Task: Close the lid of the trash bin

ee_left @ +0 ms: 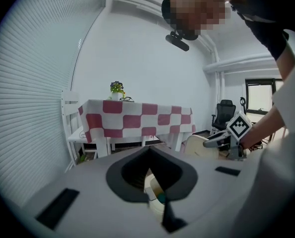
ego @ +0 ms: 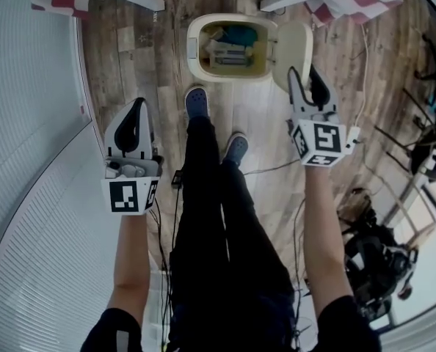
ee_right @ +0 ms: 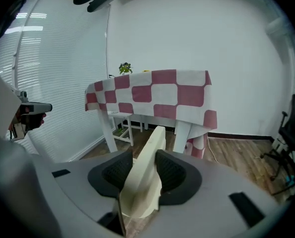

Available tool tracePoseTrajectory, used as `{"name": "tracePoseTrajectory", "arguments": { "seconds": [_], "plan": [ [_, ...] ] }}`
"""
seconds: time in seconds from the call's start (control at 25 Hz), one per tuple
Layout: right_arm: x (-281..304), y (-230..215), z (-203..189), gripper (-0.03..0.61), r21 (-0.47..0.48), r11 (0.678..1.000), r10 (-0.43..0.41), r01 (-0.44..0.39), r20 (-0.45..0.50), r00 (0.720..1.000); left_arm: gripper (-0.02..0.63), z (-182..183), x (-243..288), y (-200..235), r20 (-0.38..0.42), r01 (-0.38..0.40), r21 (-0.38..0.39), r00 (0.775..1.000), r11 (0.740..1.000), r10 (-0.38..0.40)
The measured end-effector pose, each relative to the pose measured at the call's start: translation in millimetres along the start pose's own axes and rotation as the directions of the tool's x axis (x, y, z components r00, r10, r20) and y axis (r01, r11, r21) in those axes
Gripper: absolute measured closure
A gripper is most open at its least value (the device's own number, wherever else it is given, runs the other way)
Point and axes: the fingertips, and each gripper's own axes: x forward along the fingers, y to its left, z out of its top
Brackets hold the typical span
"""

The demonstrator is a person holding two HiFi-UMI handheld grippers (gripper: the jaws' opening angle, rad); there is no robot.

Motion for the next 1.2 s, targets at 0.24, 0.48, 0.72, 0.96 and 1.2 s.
{"name": "tracePoseTrajectory", "arguments": {
  "seconds": [0.24,0.48,0.72,0.96,1.2],
  "plan": [
    [9,29,6,0.420,-0.055,0.998,0.029,-0.028,0.012,0.999,0.606,-21,5,9,-0.014,-0.014,-0.049,1.000,0.999,0.013],
    [25,68,13,0.403,-0.092,0.995,0.047,-0.046,0.015,0.999,0.606,-25,8,-1,-0.014,0.009,-0.087,1.000,0.996,-0.011],
    [46,102,9,0.386,-0.183,0.981,0.056,-0.061,-0.029,0.998,0.606,-26,7,4,-0.014,0.000,-0.100,1.000,0.995,-0.002],
    [64,138,-6,0.363,-0.255,0.958,0.114,-0.131,-0.081,0.990,0.606,-29,4,9,-0.024,-0.009,-0.093,1.000,0.996,0.007],
    [82,163,-20,0.354,-0.264,0.945,0.168,-0.195,-0.121,0.978,0.606,-40,5,22,-0.049,-0.058,-0.130,0.997,0.990,0.052]
  ]
}}
